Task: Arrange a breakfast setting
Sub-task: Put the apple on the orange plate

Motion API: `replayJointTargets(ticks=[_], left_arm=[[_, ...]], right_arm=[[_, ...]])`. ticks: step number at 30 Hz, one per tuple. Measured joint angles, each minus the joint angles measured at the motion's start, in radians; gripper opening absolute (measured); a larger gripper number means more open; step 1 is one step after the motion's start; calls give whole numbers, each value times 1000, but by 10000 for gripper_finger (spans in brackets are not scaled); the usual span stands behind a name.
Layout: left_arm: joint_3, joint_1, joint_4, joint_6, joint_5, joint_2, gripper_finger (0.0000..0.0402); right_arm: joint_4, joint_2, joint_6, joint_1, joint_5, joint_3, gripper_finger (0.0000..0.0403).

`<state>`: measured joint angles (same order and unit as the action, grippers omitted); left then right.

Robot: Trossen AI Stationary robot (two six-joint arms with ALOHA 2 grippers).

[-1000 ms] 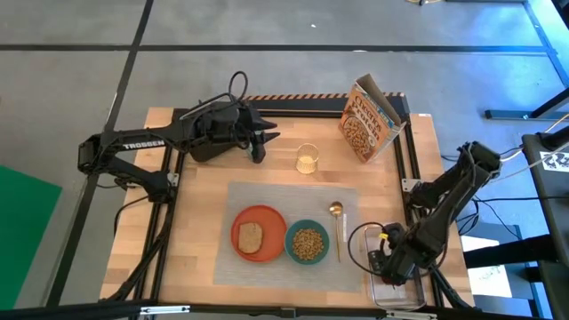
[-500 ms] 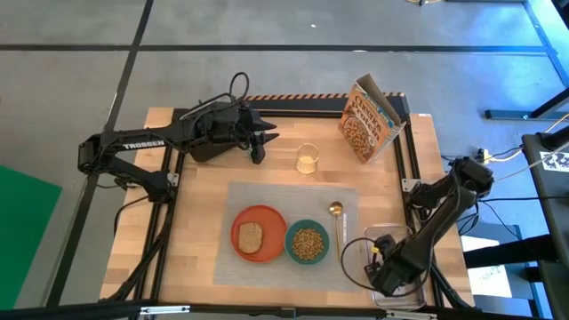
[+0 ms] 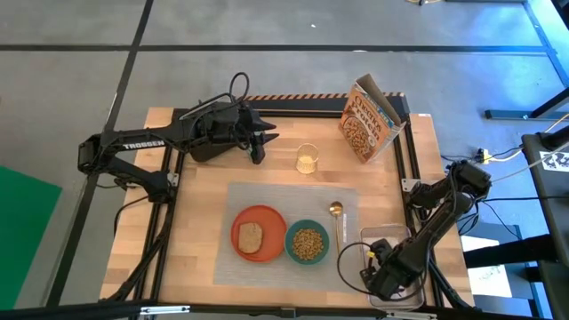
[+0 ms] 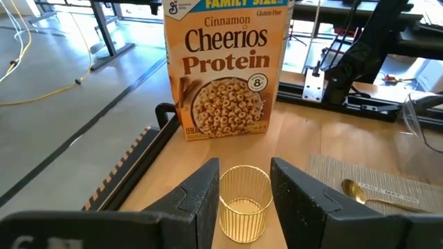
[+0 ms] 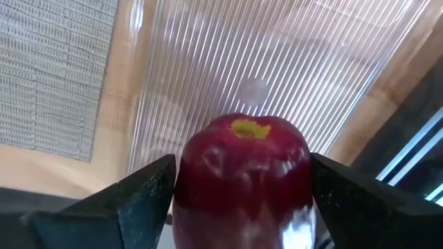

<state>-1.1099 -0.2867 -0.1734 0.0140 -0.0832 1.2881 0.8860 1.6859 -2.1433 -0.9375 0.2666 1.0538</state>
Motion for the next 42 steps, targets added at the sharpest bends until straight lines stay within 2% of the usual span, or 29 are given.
replayJointTargets(ticks=[3, 9, 12, 17, 22, 28, 34, 38, 42], left_arm=[[0, 0, 0, 0, 0, 0, 124], [0, 6, 0, 1, -1, 0, 124], [0, 13, 0, 1, 5, 0, 124], [0, 15, -3, 4, 72, 0, 124], [0, 15, -16, 4, 78, 0, 124], [0, 15, -15, 59, 143, 0, 124], [0, 17, 6, 106, 358, 0, 124], [0, 46, 10, -7, 410, 0, 124], [1, 116, 70, -213, 380, 0, 124]], right_arm=[[-1, 0, -2, 0, 16, 0, 303], [9, -21, -7, 1, 21, -5, 255], [37, -41, -9, 1, 4, -4, 246], [166, -92, -8, 1, -93, 46, 253], [302, -147, -15, 1, -231, 104, 250], [390, -232, -75, 6, -480, 152, 252], [346, -291, -52, 63, -905, 204, 252], [248, -328, -48, 124, -1172, 225, 252], [119, -358, -49, 227, -1361, 227, 252]])
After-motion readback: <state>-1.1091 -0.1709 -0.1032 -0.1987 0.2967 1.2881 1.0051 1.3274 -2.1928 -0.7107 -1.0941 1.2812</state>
